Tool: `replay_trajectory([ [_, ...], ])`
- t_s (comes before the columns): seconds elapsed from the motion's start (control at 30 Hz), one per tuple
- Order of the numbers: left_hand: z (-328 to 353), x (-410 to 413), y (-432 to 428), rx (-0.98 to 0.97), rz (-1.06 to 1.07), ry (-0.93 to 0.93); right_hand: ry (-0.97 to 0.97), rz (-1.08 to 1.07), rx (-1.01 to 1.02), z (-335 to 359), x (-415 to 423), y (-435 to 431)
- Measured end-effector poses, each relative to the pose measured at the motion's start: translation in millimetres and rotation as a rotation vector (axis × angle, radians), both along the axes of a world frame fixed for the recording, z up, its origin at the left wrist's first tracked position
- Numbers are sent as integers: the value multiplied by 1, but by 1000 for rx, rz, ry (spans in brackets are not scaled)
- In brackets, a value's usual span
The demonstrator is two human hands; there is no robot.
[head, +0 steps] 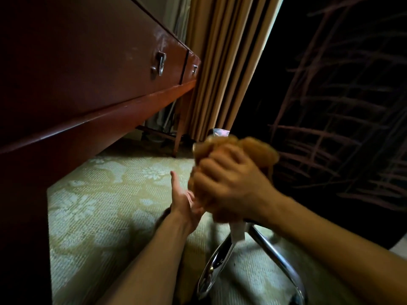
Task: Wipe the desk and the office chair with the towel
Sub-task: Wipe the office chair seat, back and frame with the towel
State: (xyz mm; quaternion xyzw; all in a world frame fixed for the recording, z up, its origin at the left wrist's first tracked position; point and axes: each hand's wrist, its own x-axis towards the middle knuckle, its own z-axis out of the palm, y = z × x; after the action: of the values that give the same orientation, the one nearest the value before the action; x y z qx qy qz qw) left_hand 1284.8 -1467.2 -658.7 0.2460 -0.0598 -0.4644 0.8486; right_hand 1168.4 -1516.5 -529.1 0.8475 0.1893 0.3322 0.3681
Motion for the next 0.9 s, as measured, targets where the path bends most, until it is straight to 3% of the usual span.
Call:
replay_trajectory([
  [0.07,0,0,-4,94,33,-48,-231,31,44,34,7,2],
  [0.13,1,-1,-4,192,29,-129,-343,-71,105,43,10,-4],
  [0.33,7,-6,-1,178,-19,-137,17,-199,223,-55,-18,-17],
  [0.47,14,-1,-2,149,-66,-231,19,-166,252,-71,-22,-16],
  [0.57,43,-4,-6,203,17,-336,-188,-66,292,-52,-28,-15],
  [0.73,90,-4,-20,272,334,-538,-591,-60,464,-28,-22,-25],
  [0.9,107,-10,-31,298,556,-728,-490,-76,505,-70,-32,-52],
])
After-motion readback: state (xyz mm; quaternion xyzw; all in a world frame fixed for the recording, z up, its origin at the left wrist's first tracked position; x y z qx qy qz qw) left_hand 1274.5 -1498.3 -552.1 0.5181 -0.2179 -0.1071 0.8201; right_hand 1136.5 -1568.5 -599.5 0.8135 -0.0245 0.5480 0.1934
